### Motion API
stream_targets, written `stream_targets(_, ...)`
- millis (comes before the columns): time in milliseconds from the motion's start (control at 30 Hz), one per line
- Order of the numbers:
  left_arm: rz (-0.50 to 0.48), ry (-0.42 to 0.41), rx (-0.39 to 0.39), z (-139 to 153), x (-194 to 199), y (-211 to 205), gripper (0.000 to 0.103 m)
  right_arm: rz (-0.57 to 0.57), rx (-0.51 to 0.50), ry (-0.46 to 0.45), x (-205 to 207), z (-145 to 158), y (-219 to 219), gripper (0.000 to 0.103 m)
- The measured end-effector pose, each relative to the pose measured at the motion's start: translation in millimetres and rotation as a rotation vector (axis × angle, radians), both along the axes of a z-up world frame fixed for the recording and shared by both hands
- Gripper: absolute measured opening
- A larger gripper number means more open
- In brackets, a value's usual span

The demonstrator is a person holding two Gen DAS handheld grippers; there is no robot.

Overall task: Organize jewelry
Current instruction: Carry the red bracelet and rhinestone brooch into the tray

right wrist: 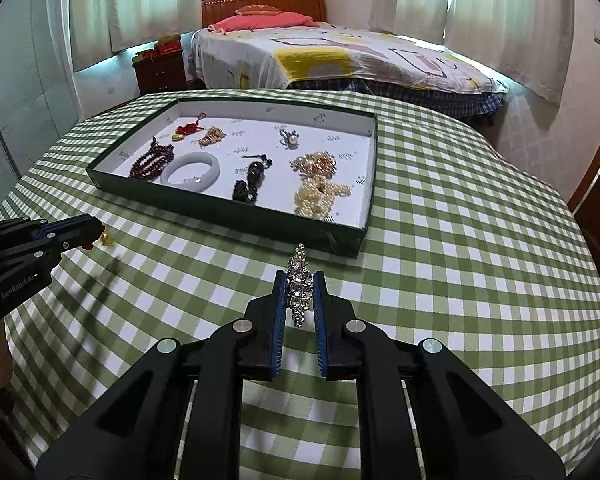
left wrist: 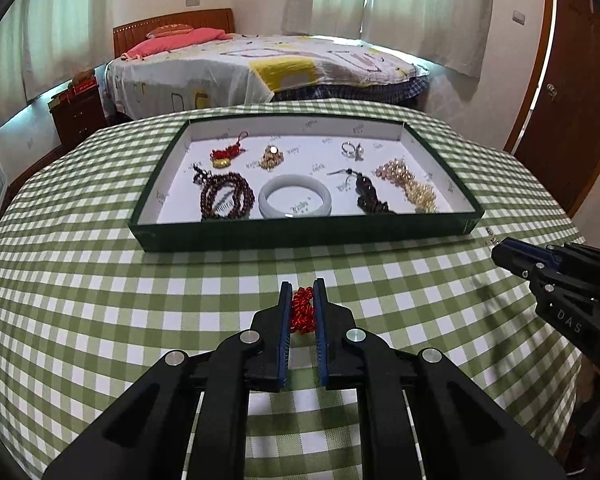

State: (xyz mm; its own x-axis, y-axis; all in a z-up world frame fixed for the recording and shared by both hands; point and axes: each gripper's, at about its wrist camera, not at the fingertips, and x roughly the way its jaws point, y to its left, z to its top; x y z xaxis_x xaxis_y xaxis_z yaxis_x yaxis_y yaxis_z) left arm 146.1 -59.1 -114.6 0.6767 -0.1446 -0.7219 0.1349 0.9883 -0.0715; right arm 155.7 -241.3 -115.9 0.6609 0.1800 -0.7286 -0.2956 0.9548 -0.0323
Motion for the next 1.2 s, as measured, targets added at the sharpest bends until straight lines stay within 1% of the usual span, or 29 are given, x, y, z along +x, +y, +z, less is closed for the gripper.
stream_targets(333, -0.005, -0.062, -0.026, 27.8, -0.9, 5.2, 0.011, 0.019, 0.020, -0.042, -2.3, 24.3, 12.1, 0.013)
stream_targets(600, -0.004, -0.114, -0.040, 47.0, 12.6, 9.5, 0.011, 0.020, 0.033, -0.080, 5.7, 41.9, 18.7, 0.013)
stream_targets(900, -0.009, -0.183, -0.034, 69.9, 45.8, 3.6, 0.011, 0.014, 0.064, -0.139, 33.6, 65.8, 28.8, 0.013)
stream_targets(1000, -0.003, -0.201, -0.032, 74.3, 60.1, 1.1, 0.011, 0.005, 0.105, -0.152, 49.9, 74.0, 31.1, 0.013)
stream_targets(1200, 0.010, -0.213, -0.027, 76.1, 90.7, -2.7, 0.011, -0.021, 0.140, -0.161, 83.4, 78.5, 33.4, 0.013)
